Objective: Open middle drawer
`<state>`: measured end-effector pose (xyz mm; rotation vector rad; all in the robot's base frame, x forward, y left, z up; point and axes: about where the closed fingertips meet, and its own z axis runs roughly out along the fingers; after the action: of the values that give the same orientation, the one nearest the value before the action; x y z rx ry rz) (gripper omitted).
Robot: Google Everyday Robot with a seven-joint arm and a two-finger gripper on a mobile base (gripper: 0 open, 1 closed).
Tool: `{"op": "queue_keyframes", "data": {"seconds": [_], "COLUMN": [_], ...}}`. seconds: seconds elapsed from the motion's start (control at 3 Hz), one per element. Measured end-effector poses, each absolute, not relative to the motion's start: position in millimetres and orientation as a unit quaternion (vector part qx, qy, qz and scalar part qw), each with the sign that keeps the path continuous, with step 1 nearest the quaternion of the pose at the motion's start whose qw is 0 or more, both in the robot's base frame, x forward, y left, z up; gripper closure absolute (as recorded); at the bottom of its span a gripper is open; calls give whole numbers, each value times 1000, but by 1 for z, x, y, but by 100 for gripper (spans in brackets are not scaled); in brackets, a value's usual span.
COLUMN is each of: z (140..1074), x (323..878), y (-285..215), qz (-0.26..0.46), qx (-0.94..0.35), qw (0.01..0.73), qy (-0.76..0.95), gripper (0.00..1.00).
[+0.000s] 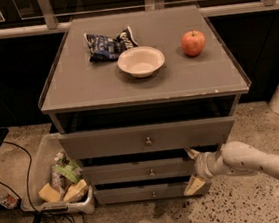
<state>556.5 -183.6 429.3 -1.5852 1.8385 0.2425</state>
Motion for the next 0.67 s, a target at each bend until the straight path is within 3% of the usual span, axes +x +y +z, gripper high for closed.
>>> {"op": "queue_keyframes", "data": {"seconds": [0.67], "z": [403], "x": [561], "y": [-182], "qz": [93], "qx": [-609], "qw": [327], "qy": [717], "gripper": [0]}}
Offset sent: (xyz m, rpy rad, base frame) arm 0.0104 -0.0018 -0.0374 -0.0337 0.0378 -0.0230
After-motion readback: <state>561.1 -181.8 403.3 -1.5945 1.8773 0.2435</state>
